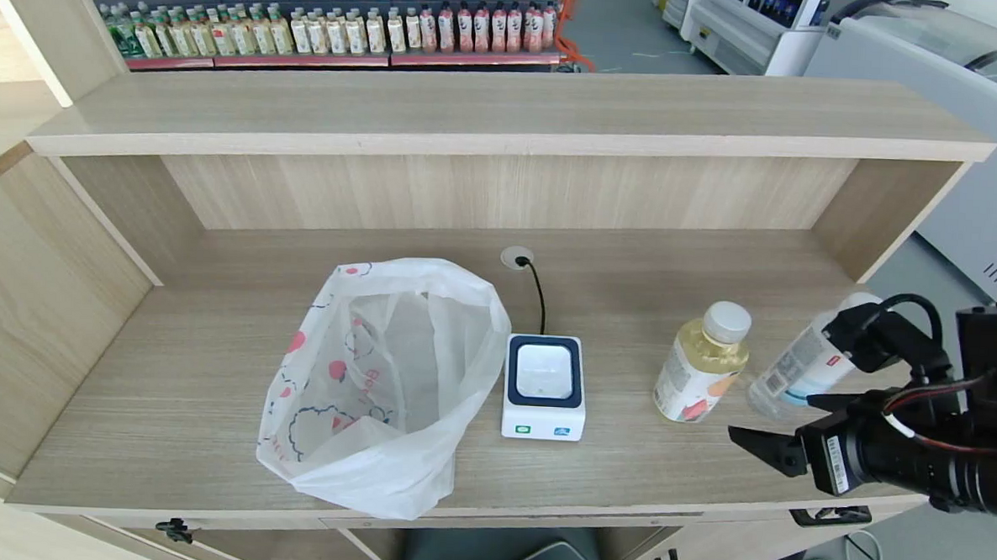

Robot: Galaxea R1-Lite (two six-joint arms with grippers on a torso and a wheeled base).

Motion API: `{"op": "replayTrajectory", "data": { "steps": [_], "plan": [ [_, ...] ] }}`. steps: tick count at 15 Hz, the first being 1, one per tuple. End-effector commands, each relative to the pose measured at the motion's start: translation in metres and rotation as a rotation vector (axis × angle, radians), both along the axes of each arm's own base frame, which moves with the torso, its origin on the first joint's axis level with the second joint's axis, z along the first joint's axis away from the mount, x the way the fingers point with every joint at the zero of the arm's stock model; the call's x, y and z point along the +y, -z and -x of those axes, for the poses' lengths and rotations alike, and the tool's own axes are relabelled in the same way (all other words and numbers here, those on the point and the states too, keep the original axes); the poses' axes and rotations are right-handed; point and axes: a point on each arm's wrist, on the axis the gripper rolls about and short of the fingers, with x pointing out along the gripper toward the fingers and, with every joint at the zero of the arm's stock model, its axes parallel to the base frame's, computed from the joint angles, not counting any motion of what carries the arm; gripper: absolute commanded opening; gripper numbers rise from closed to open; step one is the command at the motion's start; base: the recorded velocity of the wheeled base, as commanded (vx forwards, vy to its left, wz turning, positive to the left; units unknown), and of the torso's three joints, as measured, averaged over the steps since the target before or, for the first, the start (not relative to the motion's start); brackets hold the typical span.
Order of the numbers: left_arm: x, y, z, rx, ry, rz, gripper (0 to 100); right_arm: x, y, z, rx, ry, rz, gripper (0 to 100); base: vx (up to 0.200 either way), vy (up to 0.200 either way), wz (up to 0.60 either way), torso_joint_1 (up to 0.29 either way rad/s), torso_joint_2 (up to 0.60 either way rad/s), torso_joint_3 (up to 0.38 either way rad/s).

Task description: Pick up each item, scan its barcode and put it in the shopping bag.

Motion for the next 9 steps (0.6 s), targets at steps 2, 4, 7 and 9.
{"op": "replayTrajectory", "data": {
  "steps": [2, 4, 7, 9],
  "plan": [
    [0.0, 0.0, 0.0, -0.001, -0.001, 0.001, 100, 0.012, 0.027, -0.022, 0.023, -0.018, 0.014, 100, 0.0, 0.0, 0.0, 0.0, 0.0, 0.0],
    [0.0, 0.0, 0.0, -0.001, -0.001, 0.001, 100, 0.019, 0.034, -0.034, -0.008, -0.02, 0.013, 100, 0.0, 0.0, 0.0, 0.0, 0.0, 0.0],
    [0.0, 0.0, 0.0, -0.001, -0.001, 0.001, 100, 0.039, 0.042, -0.046, -0.078, -0.065, -0.008, 100, 0.0, 0.0, 0.0, 0.0, 0.0, 0.0],
    [0.0, 0.0, 0.0, -0.001, -0.001, 0.001, 100, 0.048, 0.044, -0.051, -0.11, -0.063, -0.007, 100, 0.0, 0.0, 0.0, 0.0, 0.0, 0.0]
  ]
}}
